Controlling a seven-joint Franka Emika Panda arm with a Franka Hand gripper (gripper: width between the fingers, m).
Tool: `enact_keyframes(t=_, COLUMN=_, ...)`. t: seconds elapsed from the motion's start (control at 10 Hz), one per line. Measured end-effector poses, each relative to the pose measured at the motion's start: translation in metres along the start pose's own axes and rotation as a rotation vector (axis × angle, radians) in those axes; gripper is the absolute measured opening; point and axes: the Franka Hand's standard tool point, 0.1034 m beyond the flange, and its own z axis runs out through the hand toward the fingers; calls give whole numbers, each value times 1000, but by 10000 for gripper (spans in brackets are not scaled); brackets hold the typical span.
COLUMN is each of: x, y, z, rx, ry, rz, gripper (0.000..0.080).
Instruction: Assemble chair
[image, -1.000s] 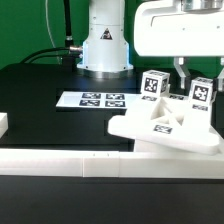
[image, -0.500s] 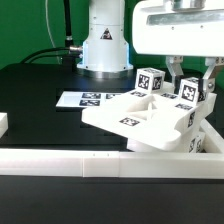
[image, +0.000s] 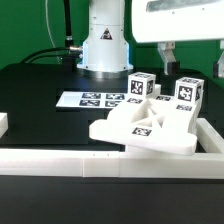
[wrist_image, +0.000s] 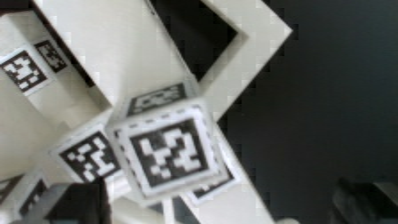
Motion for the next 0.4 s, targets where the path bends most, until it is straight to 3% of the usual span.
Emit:
enact_keyframes(t=0.1, x=0, y=-2, z=-5, rx=6, ry=1, rz=-1, gripper=645)
enact_keyframes(t=0.4, x=0, y=-1, z=1, rx=0, ry=0, rz=-2, gripper=649)
